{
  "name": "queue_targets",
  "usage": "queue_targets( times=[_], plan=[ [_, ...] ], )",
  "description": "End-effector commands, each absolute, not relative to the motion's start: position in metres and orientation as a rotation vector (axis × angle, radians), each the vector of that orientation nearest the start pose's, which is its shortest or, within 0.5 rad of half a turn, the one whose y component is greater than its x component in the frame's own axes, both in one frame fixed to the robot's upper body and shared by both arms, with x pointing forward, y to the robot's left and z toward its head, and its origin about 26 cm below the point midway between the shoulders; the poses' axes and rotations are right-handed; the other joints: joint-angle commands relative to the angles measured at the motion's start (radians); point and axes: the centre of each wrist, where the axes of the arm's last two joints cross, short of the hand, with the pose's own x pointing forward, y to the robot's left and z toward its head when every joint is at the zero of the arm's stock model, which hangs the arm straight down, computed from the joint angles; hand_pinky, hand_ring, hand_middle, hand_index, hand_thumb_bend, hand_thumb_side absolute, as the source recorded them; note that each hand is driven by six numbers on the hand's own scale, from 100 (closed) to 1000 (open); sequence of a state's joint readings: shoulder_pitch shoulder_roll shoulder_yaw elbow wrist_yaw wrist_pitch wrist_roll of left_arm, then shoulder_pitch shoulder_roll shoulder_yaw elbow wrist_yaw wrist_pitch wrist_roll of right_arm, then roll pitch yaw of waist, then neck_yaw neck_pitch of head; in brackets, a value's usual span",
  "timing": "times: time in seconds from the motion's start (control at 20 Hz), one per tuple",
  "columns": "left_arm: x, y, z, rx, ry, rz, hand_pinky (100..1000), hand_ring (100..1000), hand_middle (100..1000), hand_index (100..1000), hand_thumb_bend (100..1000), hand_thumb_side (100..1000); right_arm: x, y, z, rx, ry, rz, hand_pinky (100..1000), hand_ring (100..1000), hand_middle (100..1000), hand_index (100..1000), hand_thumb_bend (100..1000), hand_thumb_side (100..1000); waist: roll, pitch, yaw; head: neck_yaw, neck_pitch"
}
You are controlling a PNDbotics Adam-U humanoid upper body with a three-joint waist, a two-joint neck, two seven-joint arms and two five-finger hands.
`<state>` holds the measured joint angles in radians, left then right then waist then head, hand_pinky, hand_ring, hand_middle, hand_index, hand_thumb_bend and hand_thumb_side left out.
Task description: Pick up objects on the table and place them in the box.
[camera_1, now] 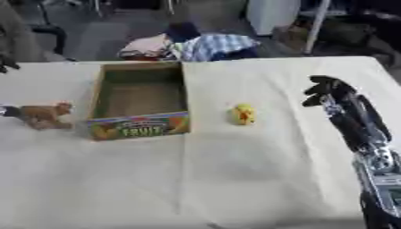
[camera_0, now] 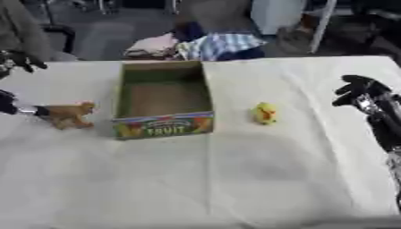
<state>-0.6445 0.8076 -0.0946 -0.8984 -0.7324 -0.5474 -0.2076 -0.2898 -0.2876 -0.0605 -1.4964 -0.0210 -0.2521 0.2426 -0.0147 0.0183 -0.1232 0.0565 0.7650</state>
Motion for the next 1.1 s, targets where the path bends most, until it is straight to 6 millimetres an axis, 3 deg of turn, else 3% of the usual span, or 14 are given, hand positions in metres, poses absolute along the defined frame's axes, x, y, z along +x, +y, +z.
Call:
queue_targets(
  times=[0.05,0.45,0.9,1.1],
  plan=[
    [0.401,0.478,0.171,0.983,-1.370,-1.517,807,734,760,839,761,499,0.352,-0.308,0.086,-0.043,-2.010,0.491,666,567,597,816,100,677,0.002,-0.008,-0.002,0.004,0.005],
    [0.404,0.475,0.158,0.984,-1.310,-1.555,799,733,743,824,752,478,0.353,-0.305,0.087,-0.032,-2.014,0.497,666,567,596,816,100,677,0.002,-0.005,-0.009,0.009,0.005],
    [0.404,0.475,0.142,1.041,-1.298,-1.514,777,716,721,806,646,305,0.354,-0.304,0.090,-0.028,-2.024,0.498,665,567,596,817,100,681,0.003,0.009,-0.025,0.019,0.005],
    [0.404,0.474,0.134,1.064,-1.303,-1.500,773,708,712,797,614,276,0.355,-0.303,0.091,-0.026,-2.027,0.498,666,567,596,817,100,683,0.001,0.014,-0.030,0.025,0.005]
  ],
)
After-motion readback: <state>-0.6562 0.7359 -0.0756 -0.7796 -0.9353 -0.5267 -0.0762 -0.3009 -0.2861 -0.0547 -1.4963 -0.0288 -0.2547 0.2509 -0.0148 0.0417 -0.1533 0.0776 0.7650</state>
